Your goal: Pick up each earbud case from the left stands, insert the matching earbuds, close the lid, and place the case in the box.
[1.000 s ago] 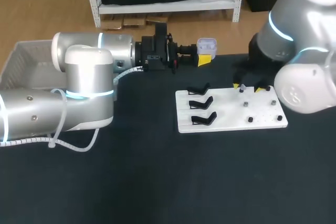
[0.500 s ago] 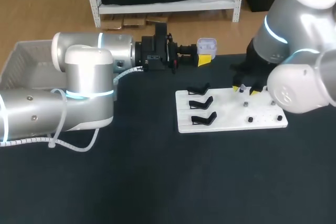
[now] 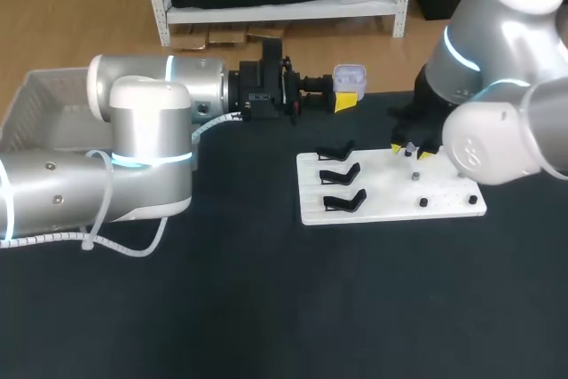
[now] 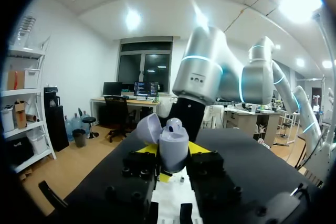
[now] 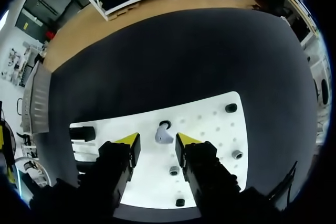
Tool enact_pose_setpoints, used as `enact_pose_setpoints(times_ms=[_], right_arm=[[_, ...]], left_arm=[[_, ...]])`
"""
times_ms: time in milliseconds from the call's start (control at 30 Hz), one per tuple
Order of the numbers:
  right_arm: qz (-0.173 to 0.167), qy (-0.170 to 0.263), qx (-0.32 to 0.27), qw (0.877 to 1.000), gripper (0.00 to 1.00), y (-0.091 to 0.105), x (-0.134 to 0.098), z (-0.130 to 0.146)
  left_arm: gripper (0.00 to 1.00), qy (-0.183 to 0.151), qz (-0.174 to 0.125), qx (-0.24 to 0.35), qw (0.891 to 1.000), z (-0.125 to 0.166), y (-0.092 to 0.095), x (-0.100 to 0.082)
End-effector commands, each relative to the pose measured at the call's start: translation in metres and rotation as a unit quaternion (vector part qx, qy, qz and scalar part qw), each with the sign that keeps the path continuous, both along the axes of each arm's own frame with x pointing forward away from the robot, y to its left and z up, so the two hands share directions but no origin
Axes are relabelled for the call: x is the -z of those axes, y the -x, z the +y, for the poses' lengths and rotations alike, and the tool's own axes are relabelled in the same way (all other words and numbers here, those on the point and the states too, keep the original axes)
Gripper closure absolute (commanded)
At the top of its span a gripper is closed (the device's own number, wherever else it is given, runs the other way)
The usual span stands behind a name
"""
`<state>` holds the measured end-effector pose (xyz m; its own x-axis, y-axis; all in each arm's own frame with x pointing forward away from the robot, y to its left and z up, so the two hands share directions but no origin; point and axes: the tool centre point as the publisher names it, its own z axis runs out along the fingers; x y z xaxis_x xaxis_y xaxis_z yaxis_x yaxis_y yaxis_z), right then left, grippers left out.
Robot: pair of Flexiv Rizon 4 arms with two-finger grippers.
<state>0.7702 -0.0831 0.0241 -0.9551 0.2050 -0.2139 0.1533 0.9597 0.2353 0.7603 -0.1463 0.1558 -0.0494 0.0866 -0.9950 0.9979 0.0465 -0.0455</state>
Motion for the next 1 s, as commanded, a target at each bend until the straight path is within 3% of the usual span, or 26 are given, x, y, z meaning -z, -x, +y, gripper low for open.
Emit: enact_pose_setpoints(times_ms=[33,433,600,767,1000], right_arm=[[0.004,0.001,0.002,1.000,0.62,-0.005,0.002,0.000],[0.009,-0.001,0.026,1.000,0.76,-0.006,0.003,-0.005],[0.010,0.000,0.032,0.999,1.00,-0.006,0.003,-0.005],[0.012,0.002,0.035,0.999,1.00,-0.006,0.003,-0.004],[0.016,-0.001,0.035,0.999,1.00,-0.003,-0.018,-0.005]], left_arm=[[1.00,0.001,0.000,0.001,1.000,0.000,-0.001,0.001],[1.00,0.001,0.000,0.001,1.000,0.000,-0.001,0.001],[1.00,0.001,0.000,0.001,1.000,0.000,-0.001,0.001],[1.00,0.001,0.000,0.001,1.000,0.000,-0.001,0.001],[1.00,0.001,0.000,0.001,1.000,0.000,-0.001,0.001]])
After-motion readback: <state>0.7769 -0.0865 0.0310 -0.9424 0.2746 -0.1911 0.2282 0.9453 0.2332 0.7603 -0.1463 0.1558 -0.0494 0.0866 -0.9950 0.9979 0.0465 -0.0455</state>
